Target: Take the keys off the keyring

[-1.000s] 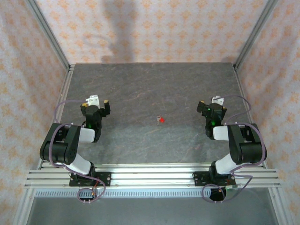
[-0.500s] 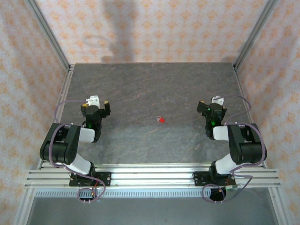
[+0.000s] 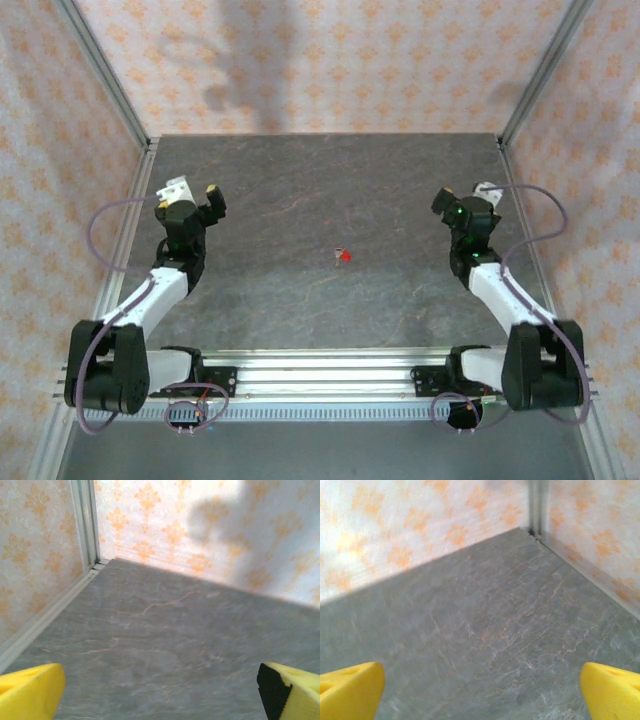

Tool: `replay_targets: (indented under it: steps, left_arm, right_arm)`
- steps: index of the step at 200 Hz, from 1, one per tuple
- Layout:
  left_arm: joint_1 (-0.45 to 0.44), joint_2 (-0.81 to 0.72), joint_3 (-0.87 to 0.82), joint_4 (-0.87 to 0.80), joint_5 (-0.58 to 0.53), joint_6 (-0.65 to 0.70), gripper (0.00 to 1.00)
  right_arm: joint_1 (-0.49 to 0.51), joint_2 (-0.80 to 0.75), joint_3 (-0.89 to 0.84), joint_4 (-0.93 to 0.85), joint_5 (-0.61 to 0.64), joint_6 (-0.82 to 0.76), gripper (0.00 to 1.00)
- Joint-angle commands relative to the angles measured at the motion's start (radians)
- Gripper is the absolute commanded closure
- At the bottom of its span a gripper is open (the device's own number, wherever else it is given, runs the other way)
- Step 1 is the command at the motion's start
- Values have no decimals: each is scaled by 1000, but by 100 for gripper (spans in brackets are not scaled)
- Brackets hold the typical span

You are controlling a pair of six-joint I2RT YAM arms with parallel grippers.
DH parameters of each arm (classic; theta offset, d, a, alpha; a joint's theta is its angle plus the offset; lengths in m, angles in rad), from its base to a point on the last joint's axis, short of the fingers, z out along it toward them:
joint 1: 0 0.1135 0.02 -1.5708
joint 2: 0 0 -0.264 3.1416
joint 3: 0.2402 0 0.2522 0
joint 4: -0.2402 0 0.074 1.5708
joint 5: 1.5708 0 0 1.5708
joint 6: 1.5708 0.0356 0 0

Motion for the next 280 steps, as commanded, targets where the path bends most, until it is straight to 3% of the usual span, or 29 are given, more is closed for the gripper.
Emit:
replay_targets:
  steps: [1,14,22,38,54,62,111,142,175,196,231,280]
  left_arm:
    - [32,-43,-3,-113,161,-303,0]
    - [32,-40,-4,-71,297,-345,1]
    - [29,-28,24,-112,368,-381,8]
    - [-18,9,111,-261,460,-368,37]
    - [-104,48,182,-393,462,-317,69]
    - [-141,69,205,-431,463,-292,75]
    - [-339,229,294,-501,477,-300,73]
    - [-474,385,442,-605,405,-255,63]
    - [-575,566,642,-734,346,-208,60]
    - [-619,672,763,-823,294,-181,59]
    - [-653,833,929,-937,270,-163,67]
    - [-709,981,1116,-1081,171,-127,60]
  right_arm:
    - [-16,-89,71,-292,7,264,0]
    - [-16,-119,86,-333,-96,299,9]
    - [-16,-136,96,-366,-164,319,14]
    - [-16,-149,142,-467,-340,306,32]
    - [-16,-163,168,-558,-458,296,47]
    - [-16,-182,163,-586,-496,295,49]
    - [-16,-305,92,-758,-597,272,57]
    - [-16,-353,32,-793,-667,295,55]
    - [-16,-415,-26,-793,-692,318,53]
    - [-16,-422,-45,-792,-712,319,53]
    - [-16,-420,-55,-798,-714,302,52]
    - [-16,-398,-59,-788,-709,291,49]
